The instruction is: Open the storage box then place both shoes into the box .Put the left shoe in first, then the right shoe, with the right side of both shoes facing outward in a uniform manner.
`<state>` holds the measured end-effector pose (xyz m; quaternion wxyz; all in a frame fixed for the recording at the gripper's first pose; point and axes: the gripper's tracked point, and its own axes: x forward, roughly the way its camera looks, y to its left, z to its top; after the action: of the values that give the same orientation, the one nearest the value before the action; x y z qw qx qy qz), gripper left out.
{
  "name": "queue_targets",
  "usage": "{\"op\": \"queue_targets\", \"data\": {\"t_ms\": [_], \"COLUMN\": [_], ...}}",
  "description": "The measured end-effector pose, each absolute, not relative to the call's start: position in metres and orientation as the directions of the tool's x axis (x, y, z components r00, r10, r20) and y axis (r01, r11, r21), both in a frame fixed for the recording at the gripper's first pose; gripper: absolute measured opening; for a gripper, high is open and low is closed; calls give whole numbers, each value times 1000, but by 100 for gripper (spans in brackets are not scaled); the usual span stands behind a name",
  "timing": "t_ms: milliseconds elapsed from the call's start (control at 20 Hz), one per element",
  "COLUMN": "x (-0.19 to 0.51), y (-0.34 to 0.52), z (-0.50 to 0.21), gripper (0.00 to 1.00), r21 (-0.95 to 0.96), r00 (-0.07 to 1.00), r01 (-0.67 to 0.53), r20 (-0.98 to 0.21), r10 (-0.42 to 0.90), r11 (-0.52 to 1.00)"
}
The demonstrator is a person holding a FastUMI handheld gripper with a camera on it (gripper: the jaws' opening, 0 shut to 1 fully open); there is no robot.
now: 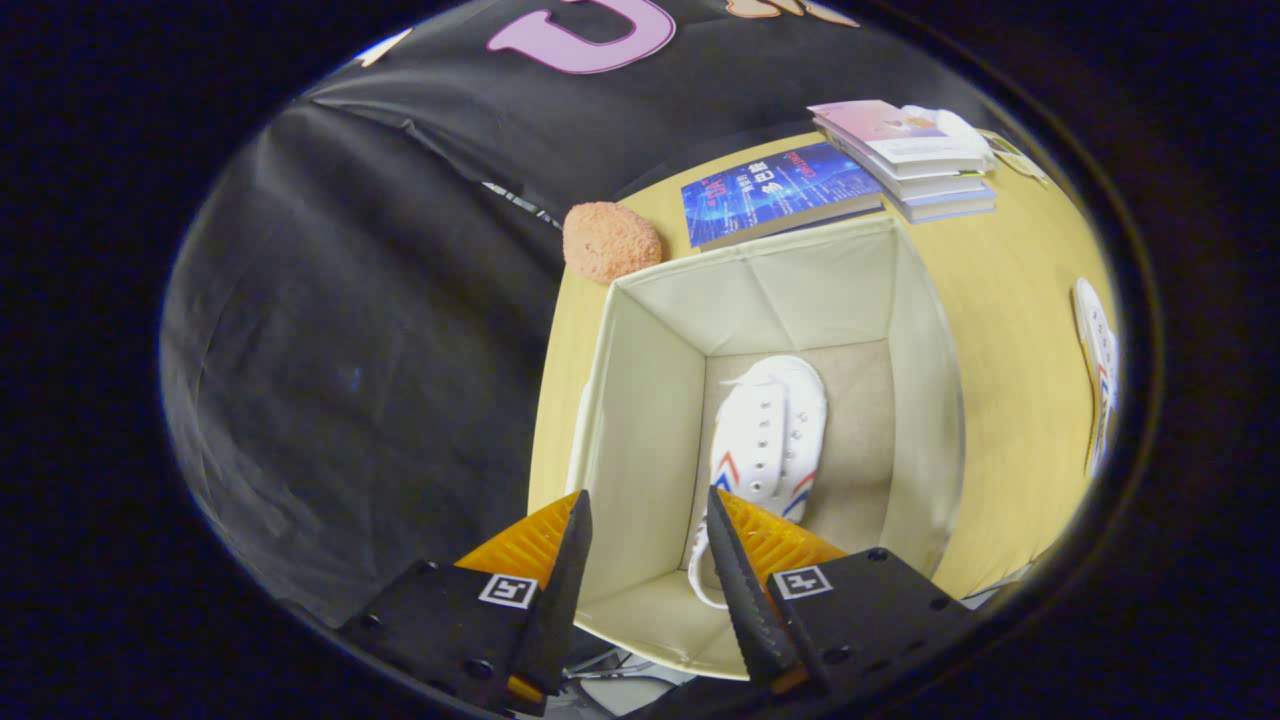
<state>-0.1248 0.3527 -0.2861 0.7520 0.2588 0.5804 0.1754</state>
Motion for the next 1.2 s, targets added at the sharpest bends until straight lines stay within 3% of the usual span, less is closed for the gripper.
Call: {"op": "queue_targets", "data": {"t_ms": [400,700,1200], "x": [-116,-78,-22], "y": [353,318,102], "z": [-280,-263,-280], "gripper": [70,71,71], "r21": [611,619,443], "r00": [265,343,481], "r01": [36,66,179], "r20": [-769,-751,-818], "r10": [582,565,315], "r11": [791,783,878]}}
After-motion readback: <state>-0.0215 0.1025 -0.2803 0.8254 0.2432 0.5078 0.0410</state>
